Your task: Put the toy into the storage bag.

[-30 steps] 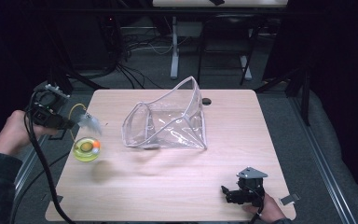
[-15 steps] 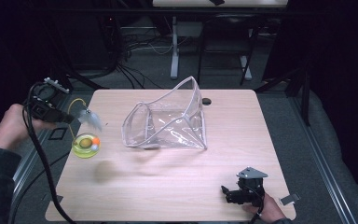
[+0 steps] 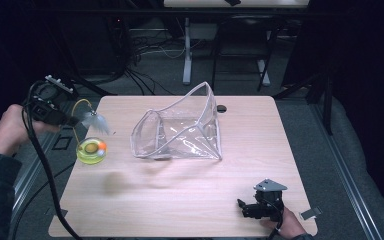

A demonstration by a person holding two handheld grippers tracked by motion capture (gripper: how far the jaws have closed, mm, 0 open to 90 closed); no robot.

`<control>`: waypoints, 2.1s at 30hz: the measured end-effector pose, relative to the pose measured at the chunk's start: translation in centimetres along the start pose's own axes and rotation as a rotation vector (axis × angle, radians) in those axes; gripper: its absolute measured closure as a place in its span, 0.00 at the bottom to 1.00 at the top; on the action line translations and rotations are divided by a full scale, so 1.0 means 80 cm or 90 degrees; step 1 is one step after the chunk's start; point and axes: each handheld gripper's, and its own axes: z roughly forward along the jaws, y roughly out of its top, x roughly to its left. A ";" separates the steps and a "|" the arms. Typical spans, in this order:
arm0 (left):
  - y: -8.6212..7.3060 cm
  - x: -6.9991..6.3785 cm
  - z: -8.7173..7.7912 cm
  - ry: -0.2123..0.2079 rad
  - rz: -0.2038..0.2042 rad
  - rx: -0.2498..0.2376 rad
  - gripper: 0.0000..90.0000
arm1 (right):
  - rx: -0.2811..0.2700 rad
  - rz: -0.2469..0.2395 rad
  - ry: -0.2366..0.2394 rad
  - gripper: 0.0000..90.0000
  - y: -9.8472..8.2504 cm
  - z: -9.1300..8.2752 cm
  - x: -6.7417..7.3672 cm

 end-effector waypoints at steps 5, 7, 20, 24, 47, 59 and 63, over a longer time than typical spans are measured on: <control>0.005 0.000 -0.002 0.000 0.004 0.003 0.98 | 0.000 0.000 0.001 0.00 0.000 0.000 0.000; 0.008 0.001 -0.004 0.001 0.004 0.004 0.98 | 0.000 0.001 0.001 0.00 0.000 0.000 0.000; 0.024 0.002 -0.004 0.003 0.010 0.010 0.98 | 0.000 0.001 0.001 0.00 0.000 0.000 0.000; 0.032 0.006 -0.006 0.006 0.006 0.010 0.98 | 0.000 0.000 0.002 0.00 0.000 0.000 0.000; 0.083 0.000 -0.030 0.031 0.022 0.006 0.98 | 0.001 0.000 0.002 0.00 0.000 0.000 0.000; 0.102 0.000 -0.038 0.028 0.023 -0.001 0.98 | 0.001 0.000 0.002 0.00 0.000 0.000 0.000; 0.107 -0.001 -0.041 0.028 0.027 -0.001 0.98 | 0.001 0.000 0.002 0.00 0.000 0.000 0.000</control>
